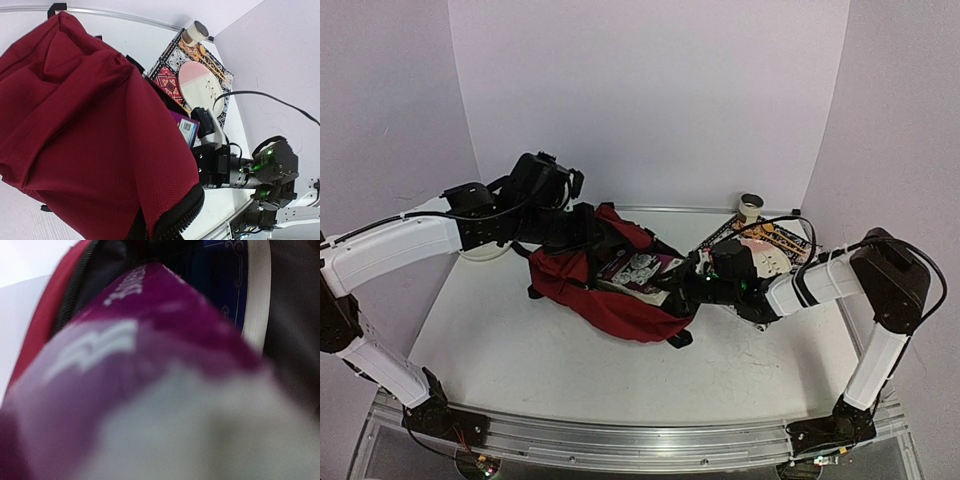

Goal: Pack the student bag
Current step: Place the book in the largest pocket of the bag.

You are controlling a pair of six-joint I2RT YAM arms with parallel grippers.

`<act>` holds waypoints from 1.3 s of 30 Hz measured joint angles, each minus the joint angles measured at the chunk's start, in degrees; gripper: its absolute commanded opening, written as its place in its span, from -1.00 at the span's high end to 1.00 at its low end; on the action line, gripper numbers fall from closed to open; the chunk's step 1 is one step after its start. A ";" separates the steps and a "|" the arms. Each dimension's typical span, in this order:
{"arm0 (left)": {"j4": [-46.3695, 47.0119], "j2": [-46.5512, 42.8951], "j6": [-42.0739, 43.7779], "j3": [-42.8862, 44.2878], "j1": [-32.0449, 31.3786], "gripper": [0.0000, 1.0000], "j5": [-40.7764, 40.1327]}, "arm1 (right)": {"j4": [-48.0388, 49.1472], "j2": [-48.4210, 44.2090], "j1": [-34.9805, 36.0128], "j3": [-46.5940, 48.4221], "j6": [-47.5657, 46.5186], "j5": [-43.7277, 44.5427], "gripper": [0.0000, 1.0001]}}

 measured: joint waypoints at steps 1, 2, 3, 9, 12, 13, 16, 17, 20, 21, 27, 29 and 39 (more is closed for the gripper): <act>0.00 -0.19 0.06 0.00 0.00 1.00 -0.05 | 0.08 0.18 0.14 -0.18 0.00 -0.17 1.00; -0.01 -0.32 0.17 0.00 0.00 1.00 0.01 | 0.19 0.54 0.29 -0.26 -0.01 -0.41 1.00; -0.01 -0.35 0.26 0.00 0.00 1.00 0.22 | 0.31 1.00 0.46 -0.23 -0.02 -0.60 1.00; 0.51 -1.62 0.52 -3.12 -0.04 1.00 3.02 | -0.03 6.24 1.99 5.61 0.09 0.42 1.00; 0.86 -3.02 0.25 -5.55 -0.04 1.00 4.63 | -0.15 9.35 3.52 10.45 1.04 1.59 1.00; 1.09 -3.61 0.15 -6.34 -0.04 1.00 4.96 | -0.26 10.23 4.07 11.57 1.36 2.10 0.99; 1.79 -6.22 -0.33 -9.55 -0.06 1.00 5.97 | -0.73 12.43 5.55 14.23 2.43 3.90 0.85; 1.92 -7.11 -0.57 -10.52 -0.05 1.00 6.17 | -1.02 13.11 5.92 15.02 2.67 4.48 0.82; 1.98 -9.54 -1.54 -12.85 -0.04 1.00 6.29 | -1.44 15.32 6.61 17.64 3.14 5.45 0.72; 1.94 -10.32 -1.81 -13.50 -0.04 1.00 6.27 | -1.44 15.96 6.75 18.36 3.20 5.61 0.64; 2.02 -13.47 -3.31 -16.48 -0.04 0.99 5.92 | -3.24 16.61 7.43 19.00 1.84 6.52 0.15; 2.13 -14.02 -3.54 -17.27 -0.04 0.99 5.78 | -5.37 16.35 7.57 18.90 0.73 6.81 0.04; 2.89 -14.47 -4.41 -19.57 -0.07 0.93 6.48 | -17.19 6.30 8.17 14.27 -7.17 7.18 -0.44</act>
